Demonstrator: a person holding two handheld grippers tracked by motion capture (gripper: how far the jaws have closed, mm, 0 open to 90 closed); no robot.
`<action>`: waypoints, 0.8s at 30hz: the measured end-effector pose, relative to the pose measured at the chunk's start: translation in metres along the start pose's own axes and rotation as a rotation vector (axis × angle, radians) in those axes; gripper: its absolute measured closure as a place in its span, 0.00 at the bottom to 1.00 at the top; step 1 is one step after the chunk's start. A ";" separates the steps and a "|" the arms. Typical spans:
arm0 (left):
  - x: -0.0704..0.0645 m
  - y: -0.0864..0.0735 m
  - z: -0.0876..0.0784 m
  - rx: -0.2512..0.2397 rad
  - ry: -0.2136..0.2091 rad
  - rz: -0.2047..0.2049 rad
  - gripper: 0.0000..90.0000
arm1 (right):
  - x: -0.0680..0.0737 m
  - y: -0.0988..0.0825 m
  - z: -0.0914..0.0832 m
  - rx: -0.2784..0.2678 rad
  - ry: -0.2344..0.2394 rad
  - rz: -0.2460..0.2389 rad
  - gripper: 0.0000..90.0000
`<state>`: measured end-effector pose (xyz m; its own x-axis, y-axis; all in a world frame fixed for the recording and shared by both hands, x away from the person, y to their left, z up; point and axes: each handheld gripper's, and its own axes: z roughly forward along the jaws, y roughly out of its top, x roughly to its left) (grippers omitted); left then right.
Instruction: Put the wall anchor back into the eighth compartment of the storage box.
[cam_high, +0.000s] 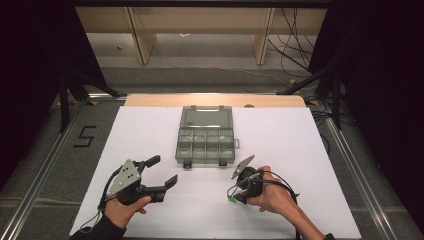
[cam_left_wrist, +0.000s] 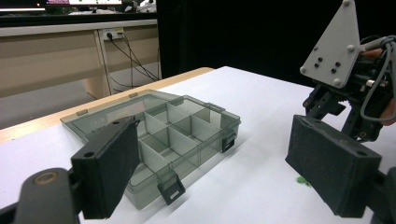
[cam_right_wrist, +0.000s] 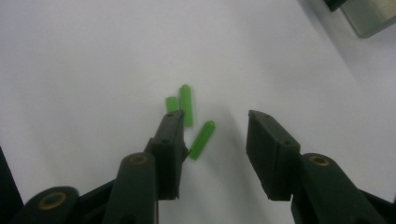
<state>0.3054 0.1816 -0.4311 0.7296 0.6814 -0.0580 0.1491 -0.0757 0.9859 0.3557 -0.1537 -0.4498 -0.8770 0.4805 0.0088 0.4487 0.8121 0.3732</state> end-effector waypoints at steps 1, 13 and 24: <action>0.000 0.000 0.000 0.000 0.000 0.001 0.18 | 0.000 0.000 0.001 0.006 0.004 -0.003 0.66; 0.000 0.001 -0.001 0.009 0.006 0.002 0.18 | 0.000 0.004 0.011 0.086 0.019 0.015 0.81; 0.000 0.000 -0.001 0.011 0.006 0.002 0.18 | -0.006 0.006 0.011 0.111 0.028 -0.008 0.94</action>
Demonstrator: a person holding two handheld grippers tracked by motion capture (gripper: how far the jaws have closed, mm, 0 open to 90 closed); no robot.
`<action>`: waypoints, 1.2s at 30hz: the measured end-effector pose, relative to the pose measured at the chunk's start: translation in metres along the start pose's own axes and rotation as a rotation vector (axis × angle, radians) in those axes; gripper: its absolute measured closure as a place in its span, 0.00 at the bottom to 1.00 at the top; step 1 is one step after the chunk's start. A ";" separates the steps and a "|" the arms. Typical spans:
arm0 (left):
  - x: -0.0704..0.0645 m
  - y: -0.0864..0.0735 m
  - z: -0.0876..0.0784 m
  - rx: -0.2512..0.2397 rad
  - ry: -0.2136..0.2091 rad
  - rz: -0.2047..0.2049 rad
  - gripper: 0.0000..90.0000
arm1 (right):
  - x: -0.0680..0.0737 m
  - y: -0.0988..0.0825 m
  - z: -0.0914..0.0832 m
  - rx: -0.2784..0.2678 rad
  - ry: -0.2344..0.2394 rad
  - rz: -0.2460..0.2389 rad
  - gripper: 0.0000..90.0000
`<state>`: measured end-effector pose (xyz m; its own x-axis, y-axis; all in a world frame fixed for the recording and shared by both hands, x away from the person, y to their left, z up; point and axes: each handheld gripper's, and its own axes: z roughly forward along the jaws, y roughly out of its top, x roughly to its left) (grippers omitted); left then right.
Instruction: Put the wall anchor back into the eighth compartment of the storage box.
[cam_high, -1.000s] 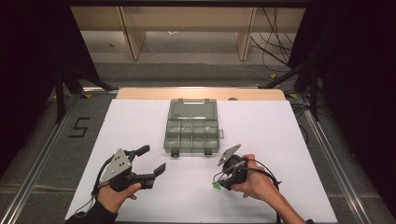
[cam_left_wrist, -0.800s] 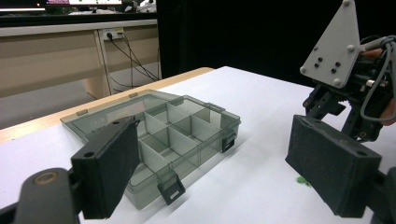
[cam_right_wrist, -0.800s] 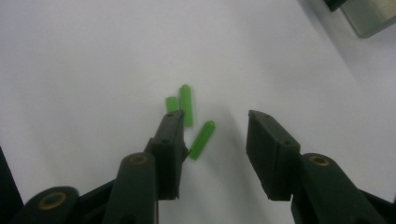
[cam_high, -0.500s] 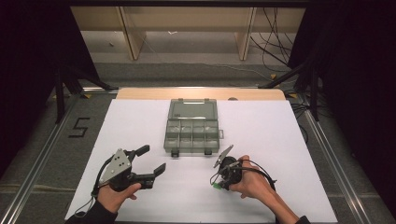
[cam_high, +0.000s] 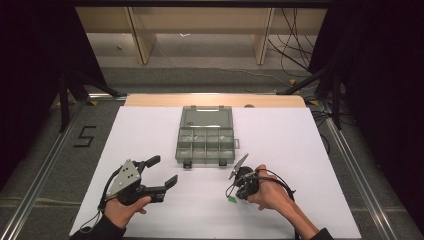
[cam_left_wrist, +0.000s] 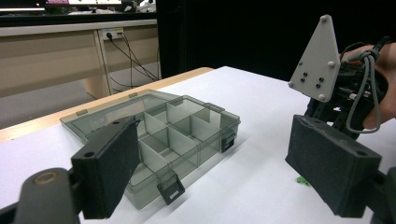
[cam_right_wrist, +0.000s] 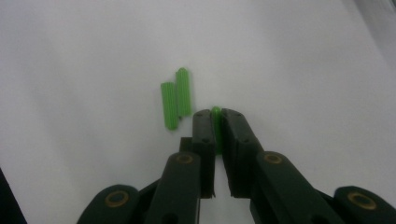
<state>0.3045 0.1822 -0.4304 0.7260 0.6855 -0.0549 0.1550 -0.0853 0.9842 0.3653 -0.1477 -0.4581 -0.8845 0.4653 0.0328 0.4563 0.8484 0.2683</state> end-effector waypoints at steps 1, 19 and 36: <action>0.000 0.000 0.000 -0.001 -0.001 0.000 0.18 | 0.001 0.000 0.000 0.002 -0.005 -0.002 0.94; 0.000 0.000 0.000 -0.001 0.000 0.000 0.18 | -0.011 0.007 -0.019 -0.072 -0.036 -0.024 0.94; 0.000 0.000 0.000 -0.003 -0.002 0.000 0.18 | -0.024 0.024 -0.038 -0.138 -0.067 -0.028 0.94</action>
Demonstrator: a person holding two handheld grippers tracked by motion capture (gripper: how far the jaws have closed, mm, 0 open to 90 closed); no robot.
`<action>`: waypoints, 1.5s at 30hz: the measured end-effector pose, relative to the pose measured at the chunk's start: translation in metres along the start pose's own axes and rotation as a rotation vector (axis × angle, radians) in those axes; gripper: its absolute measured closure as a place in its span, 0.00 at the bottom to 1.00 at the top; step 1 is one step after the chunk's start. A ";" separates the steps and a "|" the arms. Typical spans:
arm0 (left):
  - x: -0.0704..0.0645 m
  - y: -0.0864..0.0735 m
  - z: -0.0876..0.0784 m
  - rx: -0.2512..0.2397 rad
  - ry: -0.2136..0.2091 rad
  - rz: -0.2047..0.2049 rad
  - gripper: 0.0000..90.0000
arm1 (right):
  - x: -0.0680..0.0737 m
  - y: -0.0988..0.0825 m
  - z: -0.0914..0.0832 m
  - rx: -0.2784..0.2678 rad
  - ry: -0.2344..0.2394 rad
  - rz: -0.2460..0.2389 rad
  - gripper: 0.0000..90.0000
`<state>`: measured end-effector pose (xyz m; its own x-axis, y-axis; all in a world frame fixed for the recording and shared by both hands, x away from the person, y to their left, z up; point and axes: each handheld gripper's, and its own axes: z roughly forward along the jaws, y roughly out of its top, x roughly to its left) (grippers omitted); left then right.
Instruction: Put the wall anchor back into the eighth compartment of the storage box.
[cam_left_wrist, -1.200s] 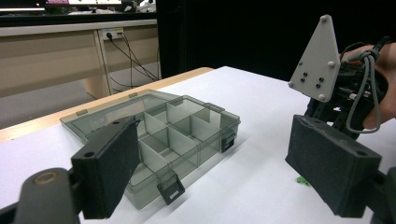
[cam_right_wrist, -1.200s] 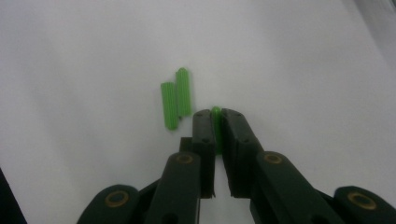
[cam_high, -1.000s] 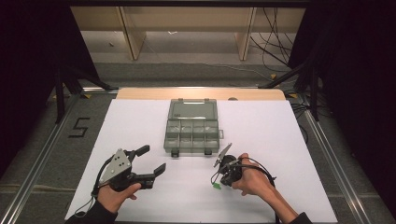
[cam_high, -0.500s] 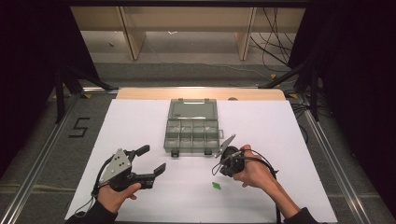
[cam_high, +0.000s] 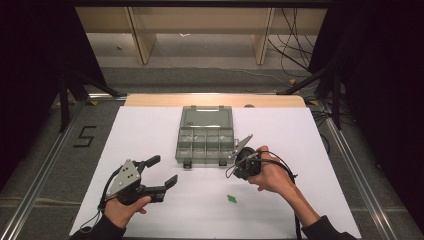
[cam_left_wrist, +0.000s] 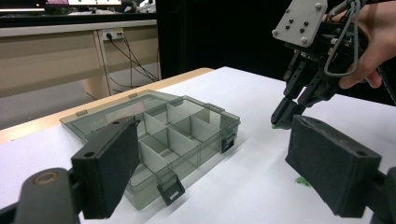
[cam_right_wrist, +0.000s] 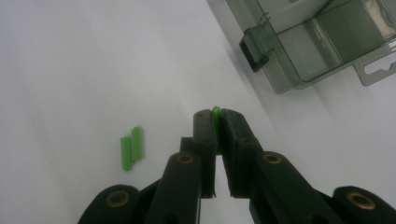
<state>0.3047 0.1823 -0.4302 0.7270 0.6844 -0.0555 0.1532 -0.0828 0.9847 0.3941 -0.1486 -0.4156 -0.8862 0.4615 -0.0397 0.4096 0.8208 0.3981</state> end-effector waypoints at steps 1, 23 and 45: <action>0.000 0.000 0.000 -0.002 -0.001 0.000 0.18 | -0.001 0.000 0.000 0.000 -0.001 -0.004 0.94; 0.000 0.000 0.000 -0.002 -0.001 0.000 0.18 | -0.024 0.012 -0.003 -0.079 -0.040 0.016 0.94; -0.001 0.000 0.000 -0.002 -0.001 0.001 0.18 | -0.041 0.034 0.009 -0.169 -0.097 0.022 0.94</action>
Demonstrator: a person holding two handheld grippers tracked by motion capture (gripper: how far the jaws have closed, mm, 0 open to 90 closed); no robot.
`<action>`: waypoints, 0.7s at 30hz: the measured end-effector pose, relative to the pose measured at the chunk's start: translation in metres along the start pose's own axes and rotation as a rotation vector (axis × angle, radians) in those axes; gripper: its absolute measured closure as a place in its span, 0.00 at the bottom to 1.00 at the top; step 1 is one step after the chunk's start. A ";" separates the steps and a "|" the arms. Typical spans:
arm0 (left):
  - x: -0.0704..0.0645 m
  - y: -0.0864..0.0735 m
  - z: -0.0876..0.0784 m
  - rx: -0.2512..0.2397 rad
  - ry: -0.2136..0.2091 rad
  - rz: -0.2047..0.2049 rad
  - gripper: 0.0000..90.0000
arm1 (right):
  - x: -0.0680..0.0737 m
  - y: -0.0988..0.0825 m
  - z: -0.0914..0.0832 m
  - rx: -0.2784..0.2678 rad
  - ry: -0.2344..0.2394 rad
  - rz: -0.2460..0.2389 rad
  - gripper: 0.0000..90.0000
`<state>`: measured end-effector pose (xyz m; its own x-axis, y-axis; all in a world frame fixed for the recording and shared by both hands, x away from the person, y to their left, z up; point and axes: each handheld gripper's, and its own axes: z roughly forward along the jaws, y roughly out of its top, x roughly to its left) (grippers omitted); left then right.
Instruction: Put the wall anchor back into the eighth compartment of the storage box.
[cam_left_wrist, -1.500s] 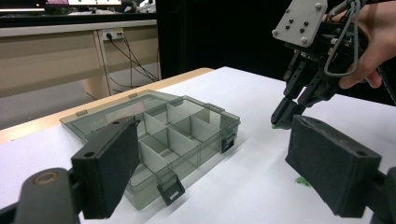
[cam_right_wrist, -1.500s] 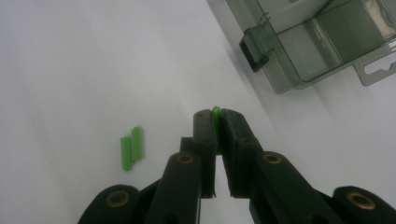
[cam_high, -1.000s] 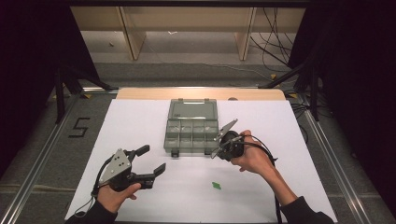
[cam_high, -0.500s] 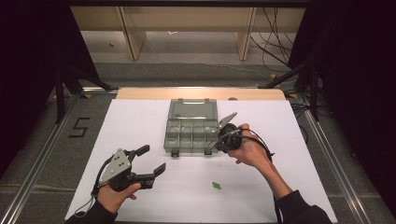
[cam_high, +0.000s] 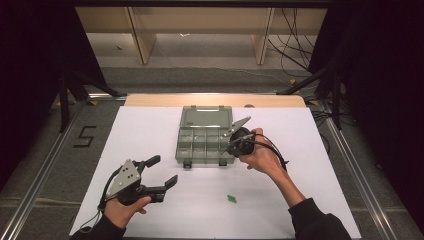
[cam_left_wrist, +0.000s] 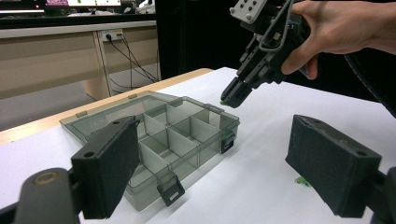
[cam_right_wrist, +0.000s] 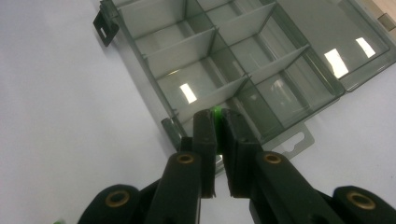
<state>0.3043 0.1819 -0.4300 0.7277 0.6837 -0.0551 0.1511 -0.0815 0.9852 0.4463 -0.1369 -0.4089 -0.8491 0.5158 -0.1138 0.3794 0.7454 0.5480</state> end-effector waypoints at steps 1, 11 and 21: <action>0.000 0.000 0.000 0.000 0.000 0.000 0.18 | -0.001 0.001 0.002 -0.010 -0.012 -0.002 0.94; 0.000 0.000 0.000 0.001 -0.002 0.001 0.18 | -0.004 0.004 0.014 0.000 -0.011 -0.009 0.94; 0.000 0.000 0.000 -0.001 -0.002 -0.001 0.18 | -0.006 0.005 0.026 0.008 -0.017 -0.018 0.94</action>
<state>0.3041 0.1819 -0.4298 0.7292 0.6820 -0.0560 0.1510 -0.0805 0.9852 0.4629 -0.1256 -0.4273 -0.8494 0.5095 -0.1373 0.3674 0.7578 0.5392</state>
